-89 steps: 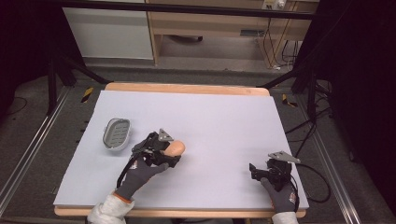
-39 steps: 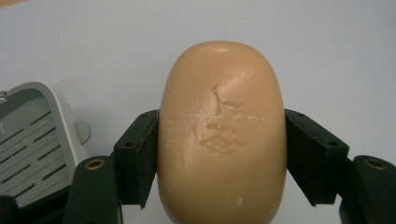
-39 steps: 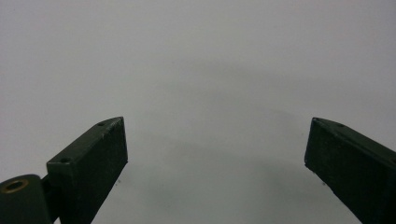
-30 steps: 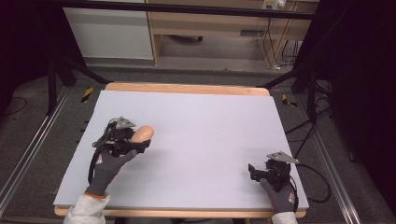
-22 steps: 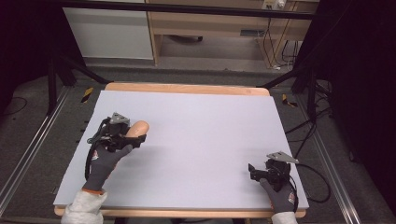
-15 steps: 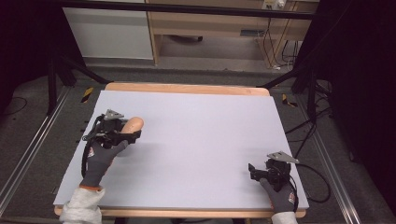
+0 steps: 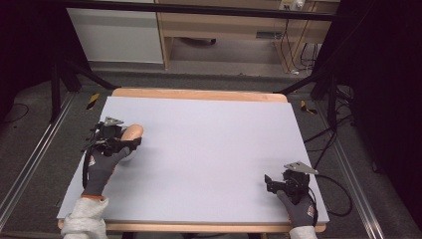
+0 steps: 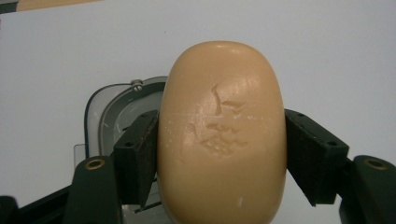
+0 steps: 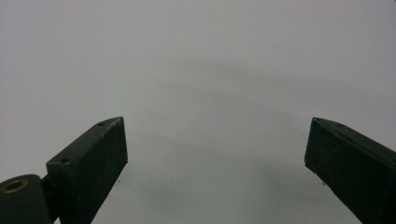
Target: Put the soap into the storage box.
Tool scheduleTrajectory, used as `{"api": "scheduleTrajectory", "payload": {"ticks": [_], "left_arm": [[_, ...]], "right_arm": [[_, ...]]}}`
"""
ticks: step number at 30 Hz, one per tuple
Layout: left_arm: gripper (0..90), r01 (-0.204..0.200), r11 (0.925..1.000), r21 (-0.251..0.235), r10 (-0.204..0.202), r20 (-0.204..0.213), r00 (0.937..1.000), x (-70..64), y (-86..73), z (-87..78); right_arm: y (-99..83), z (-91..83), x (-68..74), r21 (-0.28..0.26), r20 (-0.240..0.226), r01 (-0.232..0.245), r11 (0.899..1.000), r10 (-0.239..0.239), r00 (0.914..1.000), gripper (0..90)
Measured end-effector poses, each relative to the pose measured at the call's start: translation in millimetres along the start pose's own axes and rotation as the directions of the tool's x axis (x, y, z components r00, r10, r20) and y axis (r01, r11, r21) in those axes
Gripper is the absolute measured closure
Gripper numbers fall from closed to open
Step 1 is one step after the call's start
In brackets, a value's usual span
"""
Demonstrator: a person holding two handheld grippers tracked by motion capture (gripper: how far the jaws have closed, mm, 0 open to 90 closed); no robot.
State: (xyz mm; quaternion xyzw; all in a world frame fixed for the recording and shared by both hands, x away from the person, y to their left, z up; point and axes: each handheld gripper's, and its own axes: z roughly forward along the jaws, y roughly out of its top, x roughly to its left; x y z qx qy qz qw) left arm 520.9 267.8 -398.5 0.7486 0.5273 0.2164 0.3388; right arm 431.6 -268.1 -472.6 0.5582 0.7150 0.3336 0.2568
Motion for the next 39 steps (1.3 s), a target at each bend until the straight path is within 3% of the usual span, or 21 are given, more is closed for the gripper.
{"api": "scheduleTrajectory", "payload": {"ticks": [20, 39], "left_arm": [[31.7, 0.037, 0.9989, 0.030, -0.035, -0.061, 0.9975, 18.7, -9.9, 11.9], [31.7, 0.053, 0.9975, 0.048, -0.050, -0.066, 0.9966, 23.2, -14.8, 20.6]], "right_arm": [[-0.8, 1.0, 1.1, 0.006, -0.002, 0.002, 1.000, -0.002, 1.0000, 6.1], [-0.9, 1.6, 1.1, 0.008, -0.004, 0.008, 1.000, -0.008, 1.0000, 6.1]]}}
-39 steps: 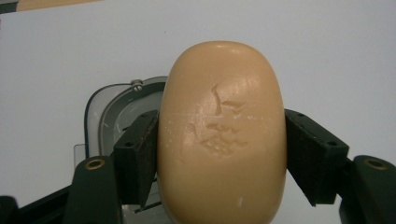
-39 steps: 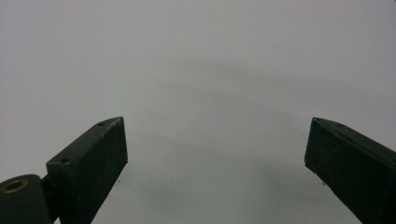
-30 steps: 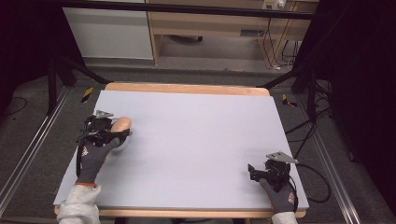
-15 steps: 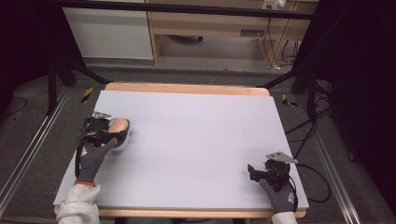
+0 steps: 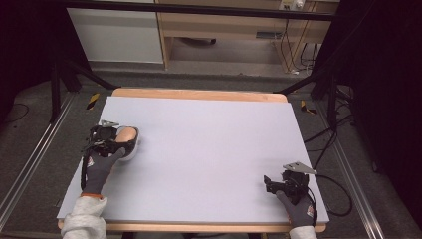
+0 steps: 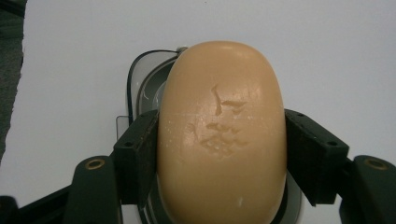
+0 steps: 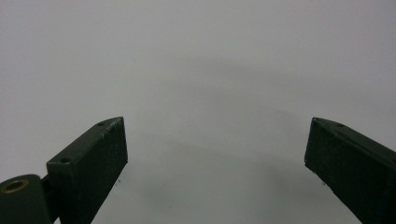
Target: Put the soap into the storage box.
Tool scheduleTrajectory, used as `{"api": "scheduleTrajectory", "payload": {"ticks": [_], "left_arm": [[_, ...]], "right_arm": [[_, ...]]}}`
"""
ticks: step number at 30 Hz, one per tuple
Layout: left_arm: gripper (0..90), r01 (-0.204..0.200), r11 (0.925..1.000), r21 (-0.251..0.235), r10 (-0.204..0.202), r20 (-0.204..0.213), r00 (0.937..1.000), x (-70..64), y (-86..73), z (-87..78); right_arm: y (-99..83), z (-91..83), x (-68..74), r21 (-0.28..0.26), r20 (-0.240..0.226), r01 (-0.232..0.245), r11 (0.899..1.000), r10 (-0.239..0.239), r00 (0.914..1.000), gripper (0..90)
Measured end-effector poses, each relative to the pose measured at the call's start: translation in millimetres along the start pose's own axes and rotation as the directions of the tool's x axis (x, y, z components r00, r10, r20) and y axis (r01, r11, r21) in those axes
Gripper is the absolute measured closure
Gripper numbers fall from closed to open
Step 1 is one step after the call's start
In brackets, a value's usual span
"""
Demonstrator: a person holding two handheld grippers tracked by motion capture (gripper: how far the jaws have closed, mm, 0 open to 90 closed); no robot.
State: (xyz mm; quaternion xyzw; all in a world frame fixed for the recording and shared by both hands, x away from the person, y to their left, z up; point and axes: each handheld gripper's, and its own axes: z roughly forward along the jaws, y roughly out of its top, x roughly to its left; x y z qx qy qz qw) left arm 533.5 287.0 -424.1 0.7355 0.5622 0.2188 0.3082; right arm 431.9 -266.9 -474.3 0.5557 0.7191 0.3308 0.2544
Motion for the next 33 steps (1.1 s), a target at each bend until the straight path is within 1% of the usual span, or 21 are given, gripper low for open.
{"api": "scheduleTrajectory", "payload": {"ticks": [2, 7, 14, 21, 22, 27, 29, 30, 33], "left_arm": [[31.6, 0.002, 1.0000, 0.000, -0.002, 0.004, 1.0000, 0.2, 0.0, 0.2], [31.4, -0.006, 1.0000, -0.003, 0.006, -0.003, 1.0000, -1.0, 0.1, 0.8], [31.1, 0.005, 1.0000, -0.004, -0.005, 0.002, 1.0000, -1.1, -0.2, 1.6], [33.3, -0.003, 1.0000, 0.002, 0.003, -0.015, 0.9999, -1.9, -0.6, 2.4], [33.7, 0.000, 1.0000, 0.001, 0.000, -0.013, 0.9999, -1.6, -0.9, 2.7], [33.5, -0.004, 1.0000, 0.001, 0.004, -0.016, 0.9999, -2.5, -0.7, 2.6], [31.1, -0.006, 1.0000, 0.001, 0.006, -0.001, 1.0000, -3.2, -0.4, 2.6], [29.1, -0.011, 0.9999, 0.005, 0.011, -0.004, 0.9999, -4.2, -0.1, 2.5], [28.4, -0.026, 0.9997, 0.006, 0.026, -0.010, 0.9996, -6.4, 0.3, 3.0]], "right_arm": [[0.0, 0.0, 0.0, 0.000, 0.001, 0.000, 1.000, 0.000, 1.0000, 6.1], [-0.1, 0.1, 0.2, 0.002, -0.001, 0.002, 1.000, -0.002, 1.0000, 6.1], [-0.1, 0.1, 0.3, 0.003, -0.001, 0.002, 1.000, -0.002, 1.0000, 6.1], [-0.3, 0.4, 0.6, 0.000, -0.005, 0.002, 1.000, -0.002, 1.0000, 6.1], [-0.1, 0.2, 0.9, 0.003, -0.004, -0.003, 1.000, 0.003, 1.0000, 6.1], [-0.2, 0.1, 0.6, 0.003, -0.004, 0.002, 1.000, -0.002, 1.0000, 6.1], [-0.2, 0.1, 0.6, 0.003, -0.004, 0.002, 1.000, -0.002, 1.0000, 6.1], [-0.2, 0.0, 0.7, 0.003, -0.004, -0.001, 1.000, 0.001, 1.0000, 6.1], [-0.2, 0.1, 0.6, 0.003, -0.003, 0.001, 1.000, -0.001, 1.0000, 6.1]]}}
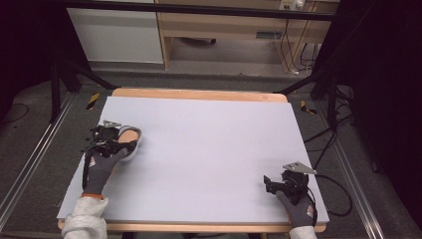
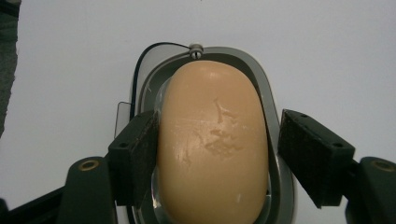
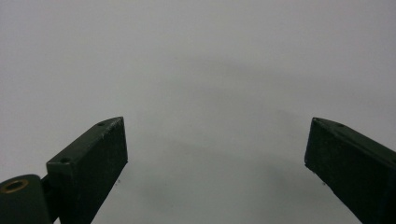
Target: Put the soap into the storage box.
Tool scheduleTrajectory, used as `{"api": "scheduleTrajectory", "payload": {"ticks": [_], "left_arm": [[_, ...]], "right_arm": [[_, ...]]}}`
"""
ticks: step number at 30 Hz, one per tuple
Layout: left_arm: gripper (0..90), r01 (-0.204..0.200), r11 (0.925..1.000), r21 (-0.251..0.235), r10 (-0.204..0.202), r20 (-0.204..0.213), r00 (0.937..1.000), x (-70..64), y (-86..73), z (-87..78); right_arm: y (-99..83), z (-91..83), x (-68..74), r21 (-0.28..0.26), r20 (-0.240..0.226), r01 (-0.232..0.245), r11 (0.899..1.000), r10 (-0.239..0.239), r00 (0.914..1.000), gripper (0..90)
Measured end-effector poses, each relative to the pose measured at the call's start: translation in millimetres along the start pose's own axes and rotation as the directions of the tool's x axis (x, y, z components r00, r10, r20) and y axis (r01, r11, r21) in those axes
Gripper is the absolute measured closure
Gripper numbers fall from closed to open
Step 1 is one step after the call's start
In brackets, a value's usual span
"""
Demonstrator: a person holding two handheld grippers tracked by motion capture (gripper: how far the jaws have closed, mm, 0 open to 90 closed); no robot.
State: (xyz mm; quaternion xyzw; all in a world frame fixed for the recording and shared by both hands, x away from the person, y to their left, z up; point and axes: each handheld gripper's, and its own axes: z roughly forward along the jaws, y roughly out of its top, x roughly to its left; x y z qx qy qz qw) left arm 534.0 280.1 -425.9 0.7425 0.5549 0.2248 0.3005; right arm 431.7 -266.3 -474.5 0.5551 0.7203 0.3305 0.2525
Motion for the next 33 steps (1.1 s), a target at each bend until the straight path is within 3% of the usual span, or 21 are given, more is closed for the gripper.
{"api": "scheduleTrajectory", "payload": {"ticks": [6, 14, 21, 25, 33], "left_arm": [[27.7, -0.006, 0.9994, -0.033, 0.006, -0.006, 1.0000, -2.4, 3.0, -7.6], [28.1, -0.008, 0.9978, -0.066, 0.009, 0.016, 0.9998, -4.7, 5.5, -15.5], [28.2, -0.011, 0.9933, -0.115, 0.021, 0.081, 0.9965, -14.8, 6.4, -23.4], [28.5, -0.015, 0.9895, -0.144, 0.035, 0.134, 0.9903, -22.6, 3.7, -27.7], [28.7, -0.059, 0.9864, -0.154, 0.082, 0.147, 0.9858, -40.2, -11.1, -32.9]], "right_arm": [[0.0, -0.1, 0.0, 0.000, 0.000, 0.000, 1.000, 0.000, 1.0000, 6.1], [0.0, -0.1, -0.1, 0.000, 0.001, 0.000, 1.000, 0.000, 1.0000, 6.1], [0.2, -1.7, -0.3, -0.009, 0.000, -0.001, 1.000, 0.001, 1.0000, 6.1], [0.2, -2.4, -0.7, -0.014, 0.003, -0.005, 1.000, 0.005, 1.0000, 6.1], [0.3, -3.6, -0.9, -0.020, 0.010, -0.006, 1.000, 0.006, 0.9999, 6.0]]}}
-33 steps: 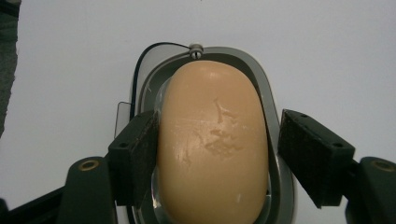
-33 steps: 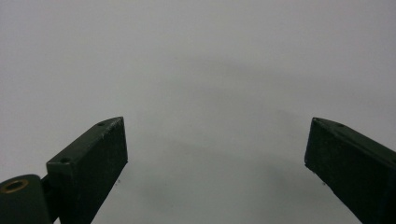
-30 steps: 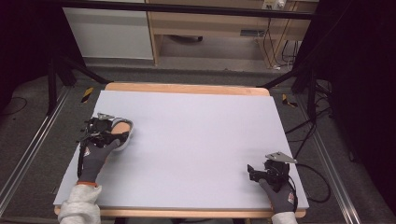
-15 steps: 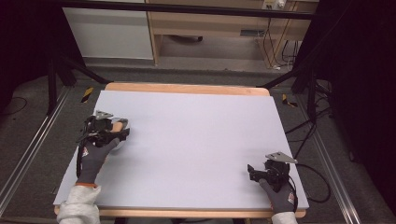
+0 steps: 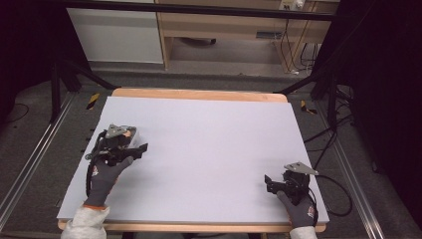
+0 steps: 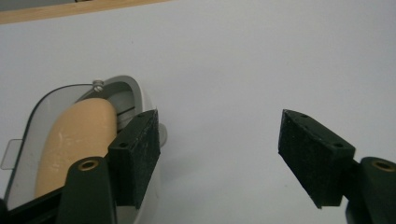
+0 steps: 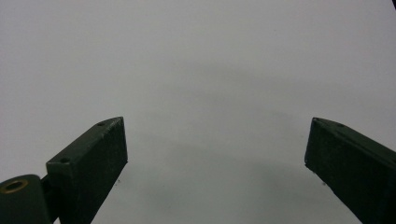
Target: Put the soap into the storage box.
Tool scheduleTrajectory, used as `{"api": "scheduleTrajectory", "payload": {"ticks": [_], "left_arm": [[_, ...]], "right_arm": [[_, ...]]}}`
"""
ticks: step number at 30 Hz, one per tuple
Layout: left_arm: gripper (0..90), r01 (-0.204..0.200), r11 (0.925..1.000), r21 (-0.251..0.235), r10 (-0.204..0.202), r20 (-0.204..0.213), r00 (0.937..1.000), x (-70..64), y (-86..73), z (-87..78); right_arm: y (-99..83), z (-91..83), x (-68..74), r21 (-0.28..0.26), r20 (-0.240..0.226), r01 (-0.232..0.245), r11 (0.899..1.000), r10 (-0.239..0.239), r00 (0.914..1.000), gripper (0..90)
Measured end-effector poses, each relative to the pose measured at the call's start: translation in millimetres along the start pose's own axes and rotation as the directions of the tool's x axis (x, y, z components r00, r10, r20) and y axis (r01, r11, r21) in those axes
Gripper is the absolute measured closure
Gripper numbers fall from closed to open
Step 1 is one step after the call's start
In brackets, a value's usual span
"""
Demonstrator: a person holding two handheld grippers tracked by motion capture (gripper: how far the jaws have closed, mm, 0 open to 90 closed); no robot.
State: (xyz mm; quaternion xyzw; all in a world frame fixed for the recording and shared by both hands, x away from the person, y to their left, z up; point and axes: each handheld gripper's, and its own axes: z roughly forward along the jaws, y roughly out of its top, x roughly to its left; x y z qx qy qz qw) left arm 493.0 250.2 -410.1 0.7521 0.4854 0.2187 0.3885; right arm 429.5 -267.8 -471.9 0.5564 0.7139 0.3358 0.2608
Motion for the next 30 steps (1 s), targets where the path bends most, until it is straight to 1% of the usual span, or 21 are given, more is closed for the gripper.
{"api": "scheduleTrajectory", "payload": {"ticks": [2, 5, 9, 11, 16, 19, 23, 25, 28, 30], "left_arm": [[28.8, -0.003, 1.0000, -0.007, 0.003, -0.010, 0.9999, -4.7, -4.3, -1.1], [28.7, -0.011, 0.9999, -0.012, 0.011, -0.004, 0.9999, -10.6, -10.2, -2.7], [28.6, -0.032, 0.9993, -0.019, 0.032, 0.003, 0.9995, -18.0, -18.8, -5.1], [28.4, -0.030, 0.9993, -0.023, 0.030, 0.011, 0.9995, -20.1, -23.5, -6.0], [28.3, -0.046, 0.9989, -0.009, 0.046, 0.019, 0.9988, -25.1, -38.2, -8.1], [28.3, -0.052, 0.9987, -0.003, 0.052, 0.017, 0.9985, -26.5, -47.4, -9.7], [28.3, -0.058, 0.9981, 0.019, 0.057, 0.024, 0.9981, -26.2, -59.9, -10.4], [28.1, -0.059, 0.9978, 0.031, 0.058, 0.023, 0.9980, -25.7, -65.7, -10.3], [27.9, -0.064, 0.9970, 0.044, 0.063, 0.025, 0.9977, -25.3, -71.2, -12.3], [27.7, -0.068, 0.9968, 0.042, 0.067, 0.019, 0.9975, -25.4, -73.5, -13.9]], "right_arm": [[-0.2, 0.0, -0.6, -0.001, 0.001, -0.001, 1.000, 0.001, 1.0000, 6.0], [-0.6, -0.1, -1.3, -0.001, 0.004, -0.004, 1.000, 0.004, 1.0000, 5.9], [-0.9, -0.7, -1.9, -0.003, 0.007, -0.006, 1.000, 0.006, 1.0000, 5.8], [-1.2, -0.5, -2.3, -0.003, 0.007, -0.009, 1.000, 0.009, 0.9999, 5.8], [-1.9, -0.8, -4.5, -0.005, 0.018, -0.009, 1.000, 0.009, 0.9998, 5.7], [-2.2, -0.9, -5.2, -0.003, 0.019, -0.016, 1.000, 0.016, 0.9997, 5.7], [-2.4, -0.8, -5.4, -0.002, 0.022, -0.017, 1.000, 0.017, 0.9996, 5.7], [-2.7, -0.4, -6.4, -0.003, 0.022, -0.010, 1.000, 0.010, 0.9997, 5.7], [-3.0, -0.7, -6.7, -0.002, 0.024, -0.020, 1.000, 0.020, 0.9995, 5.7], [-3.4, -0.7, -7.4, -0.001, 0.023, -0.023, 1.000, 0.023, 0.9995, 5.7]]}}
